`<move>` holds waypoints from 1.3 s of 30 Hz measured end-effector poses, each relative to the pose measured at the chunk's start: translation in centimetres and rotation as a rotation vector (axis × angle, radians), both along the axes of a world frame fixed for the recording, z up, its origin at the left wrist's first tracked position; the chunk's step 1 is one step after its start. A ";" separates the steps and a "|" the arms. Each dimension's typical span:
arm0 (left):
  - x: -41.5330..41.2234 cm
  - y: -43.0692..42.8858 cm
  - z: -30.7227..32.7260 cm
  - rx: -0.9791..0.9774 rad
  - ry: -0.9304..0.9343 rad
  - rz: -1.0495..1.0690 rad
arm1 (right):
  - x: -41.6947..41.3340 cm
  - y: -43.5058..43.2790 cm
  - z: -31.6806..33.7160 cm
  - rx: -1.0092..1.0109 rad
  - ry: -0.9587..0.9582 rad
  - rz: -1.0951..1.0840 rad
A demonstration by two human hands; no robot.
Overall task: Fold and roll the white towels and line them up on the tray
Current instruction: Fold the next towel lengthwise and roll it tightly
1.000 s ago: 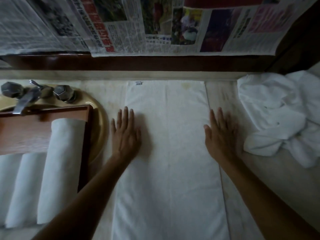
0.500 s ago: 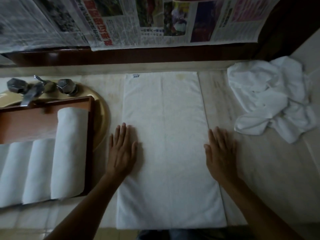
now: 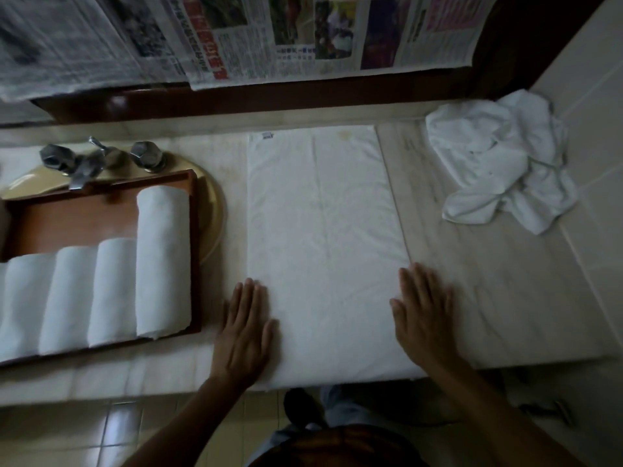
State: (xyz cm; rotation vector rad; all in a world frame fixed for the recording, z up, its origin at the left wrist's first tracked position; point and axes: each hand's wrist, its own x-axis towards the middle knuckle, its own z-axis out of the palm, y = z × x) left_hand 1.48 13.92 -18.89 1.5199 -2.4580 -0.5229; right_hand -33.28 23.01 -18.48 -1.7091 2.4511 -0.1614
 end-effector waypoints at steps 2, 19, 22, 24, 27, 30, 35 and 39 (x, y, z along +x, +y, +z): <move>-1.3 0.2 0.5 0.028 -0.010 -0.017 | 1.7 -0.5 0.5 -0.017 -0.023 -0.004; -2.0 2.6 0.6 0.084 -0.289 -0.144 | 6.5 2.0 -0.4 0.100 -0.059 0.122; -2.0 3.0 0.8 0.083 -0.276 -0.142 | 6.3 1.8 -0.2 0.104 -0.075 0.130; -2.1 3.1 0.8 0.090 -0.266 -0.136 | 6.3 1.8 -0.1 0.096 -0.084 0.140; -2.2 3.4 0.7 0.087 -0.261 -0.131 | 6.3 1.7 0.2 0.089 -0.100 0.141; -2.8 3.4 1.0 0.106 -0.256 -0.109 | 6.3 1.4 0.3 0.061 -0.160 0.110; -6.7 2.0 2.7 0.155 -0.149 -0.027 | 3.6 -1.3 1.3 -0.124 -0.197 0.115; -12.7 0.2 4.6 0.144 -0.098 -0.014 | -0.8 -7.6 2.8 -0.184 -0.237 0.106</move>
